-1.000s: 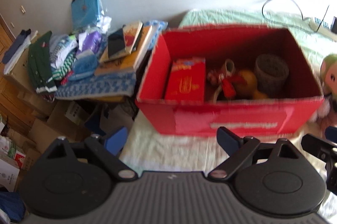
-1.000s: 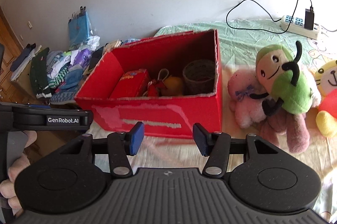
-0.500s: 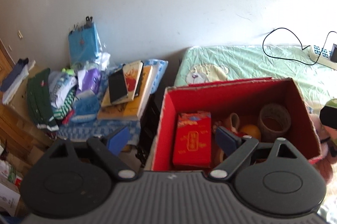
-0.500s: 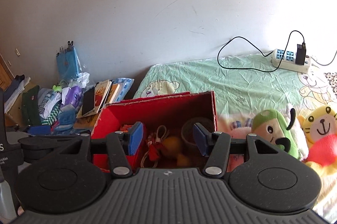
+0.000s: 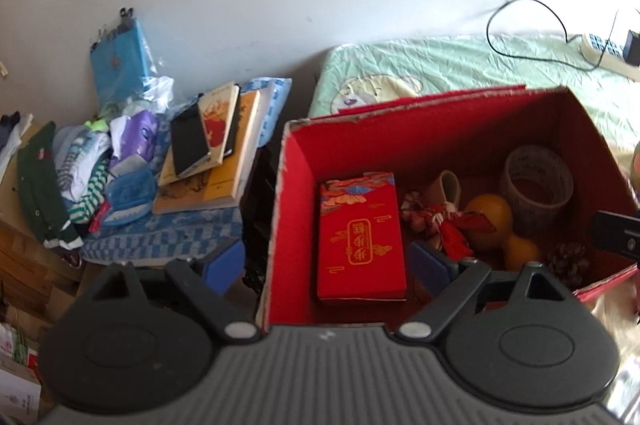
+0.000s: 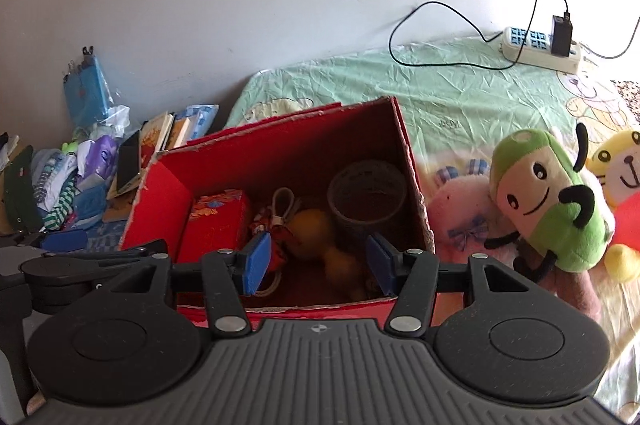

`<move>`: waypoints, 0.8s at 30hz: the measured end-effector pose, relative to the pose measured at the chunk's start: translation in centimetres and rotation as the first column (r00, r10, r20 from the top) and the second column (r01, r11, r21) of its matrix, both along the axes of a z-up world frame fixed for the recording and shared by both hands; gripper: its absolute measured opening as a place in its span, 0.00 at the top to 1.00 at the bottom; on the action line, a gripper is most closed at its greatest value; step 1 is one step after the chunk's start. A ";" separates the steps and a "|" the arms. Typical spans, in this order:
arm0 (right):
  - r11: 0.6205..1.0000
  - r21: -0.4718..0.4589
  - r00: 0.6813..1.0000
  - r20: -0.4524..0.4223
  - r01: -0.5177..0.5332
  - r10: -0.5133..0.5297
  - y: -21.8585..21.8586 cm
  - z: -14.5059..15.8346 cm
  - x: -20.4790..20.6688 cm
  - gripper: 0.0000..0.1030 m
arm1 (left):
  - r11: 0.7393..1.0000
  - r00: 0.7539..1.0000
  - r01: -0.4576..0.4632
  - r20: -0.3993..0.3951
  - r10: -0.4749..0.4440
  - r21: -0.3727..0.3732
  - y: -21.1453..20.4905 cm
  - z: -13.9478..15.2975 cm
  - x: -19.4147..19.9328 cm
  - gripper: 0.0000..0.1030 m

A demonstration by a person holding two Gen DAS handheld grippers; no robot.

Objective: Organize objects

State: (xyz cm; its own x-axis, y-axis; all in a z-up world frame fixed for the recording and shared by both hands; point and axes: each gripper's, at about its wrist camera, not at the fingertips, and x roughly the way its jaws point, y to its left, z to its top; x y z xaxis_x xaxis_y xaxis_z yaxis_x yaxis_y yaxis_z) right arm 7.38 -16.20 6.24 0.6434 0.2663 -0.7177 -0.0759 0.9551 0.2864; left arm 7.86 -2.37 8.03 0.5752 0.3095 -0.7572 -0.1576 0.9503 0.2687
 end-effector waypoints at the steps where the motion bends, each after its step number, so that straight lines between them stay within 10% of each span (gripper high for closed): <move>1: 1.000 -0.005 1.000 -0.003 0.000 0.000 0.1 -0.1 0.1 0.45 | 1.000 1.000 0.005 -0.001 -0.005 0.003 -0.1 -0.2 0.1 0.12; 24: 0.997 -0.075 0.999 -0.044 -0.020 0.017 1.2 -2.5 1.7 0.42 | 0.997 0.998 0.012 -0.062 -0.017 -0.072 0.5 -3.5 1.7 0.10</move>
State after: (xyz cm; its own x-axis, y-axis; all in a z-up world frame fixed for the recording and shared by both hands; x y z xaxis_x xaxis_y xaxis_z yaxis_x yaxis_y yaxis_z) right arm 9.06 -14.98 3.73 0.6071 0.2221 -0.7630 -0.0826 0.9726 0.2174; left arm 9.51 -1.87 4.48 0.5303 0.2448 -0.8117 -0.1286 0.9696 0.2084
